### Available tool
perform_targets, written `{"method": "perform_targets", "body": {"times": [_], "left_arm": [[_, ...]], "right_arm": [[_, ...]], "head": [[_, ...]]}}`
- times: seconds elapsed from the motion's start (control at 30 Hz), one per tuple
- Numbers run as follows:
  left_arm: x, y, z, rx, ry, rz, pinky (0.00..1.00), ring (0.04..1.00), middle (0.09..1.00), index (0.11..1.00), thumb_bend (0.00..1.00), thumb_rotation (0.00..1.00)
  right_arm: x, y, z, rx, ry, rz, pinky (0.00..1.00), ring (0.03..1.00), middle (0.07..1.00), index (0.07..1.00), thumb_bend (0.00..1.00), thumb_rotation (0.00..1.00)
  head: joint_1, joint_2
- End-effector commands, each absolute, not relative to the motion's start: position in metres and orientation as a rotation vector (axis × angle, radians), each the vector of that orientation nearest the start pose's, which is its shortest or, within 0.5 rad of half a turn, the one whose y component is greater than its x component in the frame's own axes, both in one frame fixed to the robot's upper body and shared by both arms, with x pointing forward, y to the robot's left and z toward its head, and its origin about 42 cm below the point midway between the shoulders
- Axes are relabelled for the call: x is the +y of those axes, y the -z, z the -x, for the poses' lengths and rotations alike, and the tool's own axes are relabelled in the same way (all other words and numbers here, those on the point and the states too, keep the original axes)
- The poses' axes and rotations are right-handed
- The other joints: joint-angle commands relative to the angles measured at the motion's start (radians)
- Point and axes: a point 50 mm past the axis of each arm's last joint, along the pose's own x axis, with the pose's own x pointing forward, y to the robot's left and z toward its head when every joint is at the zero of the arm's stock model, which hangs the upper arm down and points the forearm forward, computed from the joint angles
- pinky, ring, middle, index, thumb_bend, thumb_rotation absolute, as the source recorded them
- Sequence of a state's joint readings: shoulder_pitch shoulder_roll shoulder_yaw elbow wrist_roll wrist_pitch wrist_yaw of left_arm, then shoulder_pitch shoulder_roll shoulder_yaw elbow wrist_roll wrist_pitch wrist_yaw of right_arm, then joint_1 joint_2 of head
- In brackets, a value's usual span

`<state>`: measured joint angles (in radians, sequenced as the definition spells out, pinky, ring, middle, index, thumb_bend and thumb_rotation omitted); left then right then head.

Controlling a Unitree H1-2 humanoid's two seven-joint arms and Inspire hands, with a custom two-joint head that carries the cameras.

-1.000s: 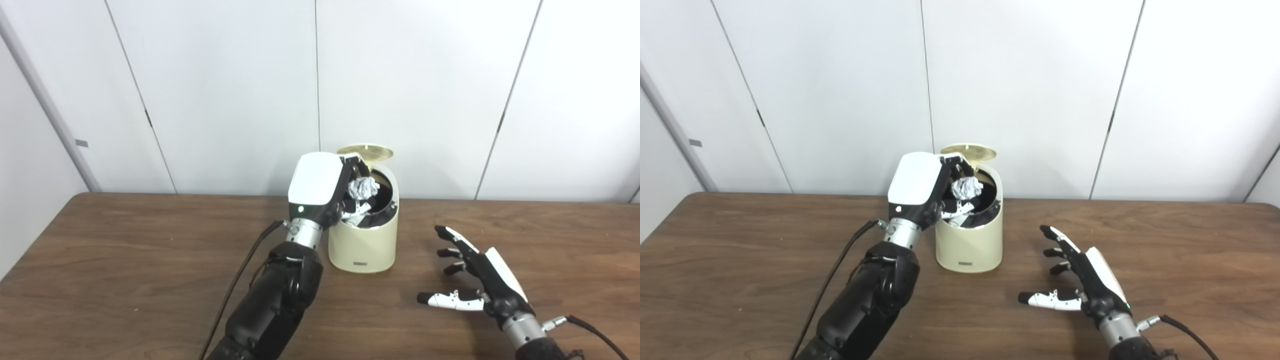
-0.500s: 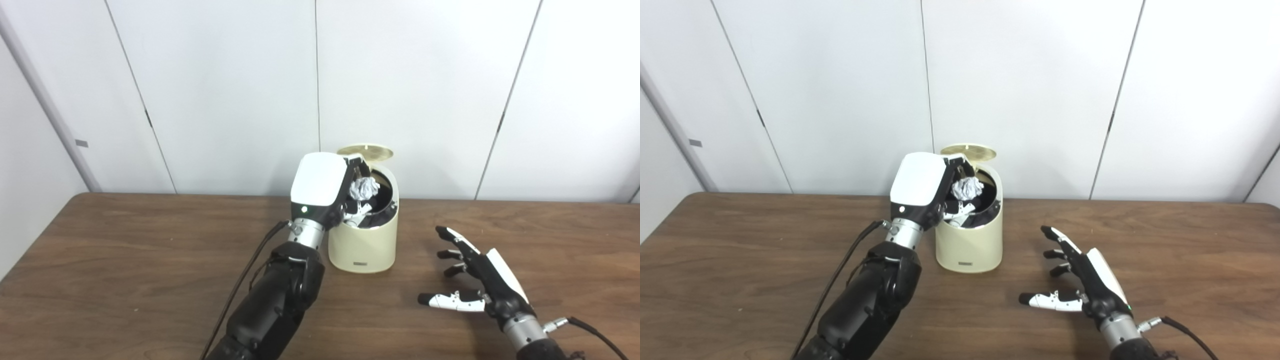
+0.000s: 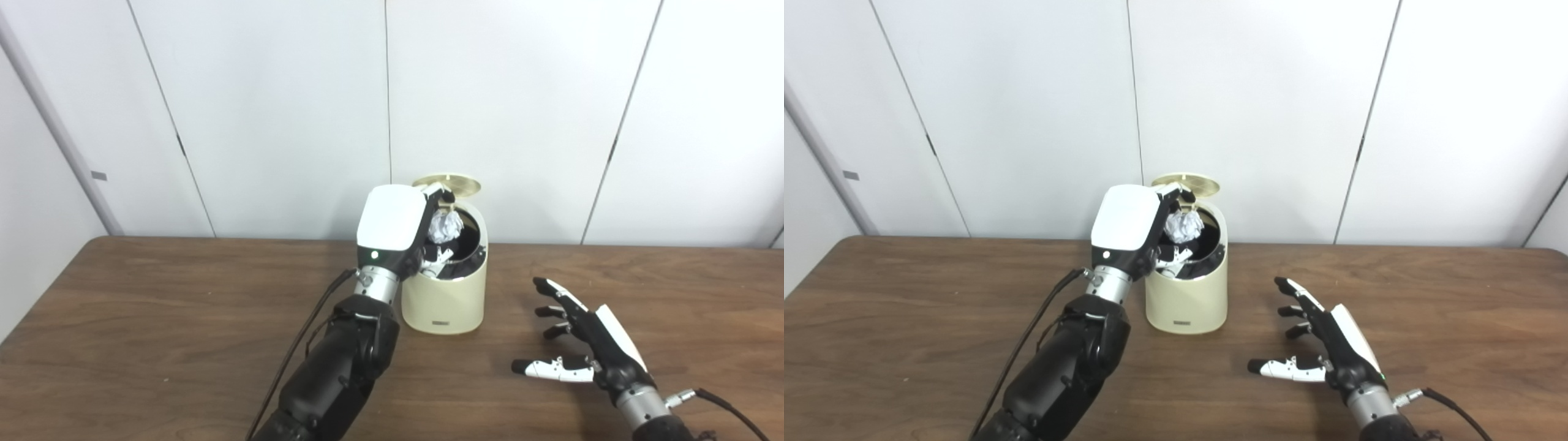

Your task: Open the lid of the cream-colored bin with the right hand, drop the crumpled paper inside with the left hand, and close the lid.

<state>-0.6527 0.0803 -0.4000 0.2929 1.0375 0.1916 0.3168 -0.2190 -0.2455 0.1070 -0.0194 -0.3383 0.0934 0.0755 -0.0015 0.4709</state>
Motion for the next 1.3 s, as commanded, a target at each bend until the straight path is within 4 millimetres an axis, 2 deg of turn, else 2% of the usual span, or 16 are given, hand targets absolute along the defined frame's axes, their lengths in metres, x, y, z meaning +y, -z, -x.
{"method": "perform_targets", "body": {"times": [0.0,0.2,0.6,0.7,0.73,0.77,0.83,0.97,1.27], "left_arm": [[0.099,-0.265,-0.447,-0.640,-0.163,-1.227,0.45,0.583,0.698,0.718,0.92,0.09],[0.099,-0.265,-0.446,-0.635,-0.164,-1.235,0.42,0.555,0.695,0.716,0.92,0.09],[0.100,-0.266,-0.446,-0.652,-0.161,-1.220,0.42,0.556,0.672,0.699,0.91,0.07],[0.102,-0.267,-0.442,-0.675,-0.146,-1.142,0.43,0.530,0.611,0.628,0.86,0.01],[0.103,-0.268,-0.440,-0.681,-0.140,-1.114,0.39,0.482,0.515,0.560,0.66,0.00],[0.104,-0.268,-0.438,-0.687,-0.135,-1.086,0.36,0.450,0.481,0.537,0.59,0.00],[0.106,-0.268,-0.433,-0.698,-0.123,-1.012,0.32,0.414,0.465,0.519,0.52,0.00],[0.114,-0.266,-0.416,-0.637,-0.093,-0.878,0.28,0.383,0.464,0.545,0.50,0.00],[0.149,-0.243,-0.382,-0.548,-0.086,-0.671,0.31,0.403,0.471,0.536,0.50,0.00]], "right_arm": [[-0.243,-0.173,-0.353,-0.166,-0.141,0.601,0.62,0.799,0.908,0.900,0.72,0.19],[-0.242,-0.174,-0.353,-0.162,-0.143,0.604,0.63,0.803,0.909,0.901,0.72,0.18],[-0.242,-0.175,-0.354,-0.168,-0.141,0.601,0.64,0.812,0.910,0.897,0.73,0.18],[-0.241,-0.176,-0.354,-0.172,-0.133,0.595,0.63,0.810,0.905,0.893,0.74,0.18],[-0.242,-0.176,-0.355,-0.174,-0.131,0.593,0.63,0.809,0.904,0.891,0.74,0.18],[-0.242,-0.176,-0.355,-0.177,-0.129,0.591,0.63,0.808,0.904,0.891,0.74,0.19],[-0.242,-0.178,-0.355,-0.193,-0.124,0.586,0.62,0.803,0.900,0.888,0.73,0.18],[-0.244,-0.181,-0.356,-0.218,-0.105,0.577,0.60,0.779,0.889,0.880,0.71,0.17],[-0.253,-0.189,-0.357,-0.232,-0.086,0.573,0.61,0.769,0.886,0.870,0.68,0.14]], "head": [[0.000,0.001],[0.001,0.004],[0.003,0.009],[0.003,0.008],[0.003,0.008],[0.001,0.007],[0.001,0.007],[-0.004,0.007],[-0.006,0.005]]}}
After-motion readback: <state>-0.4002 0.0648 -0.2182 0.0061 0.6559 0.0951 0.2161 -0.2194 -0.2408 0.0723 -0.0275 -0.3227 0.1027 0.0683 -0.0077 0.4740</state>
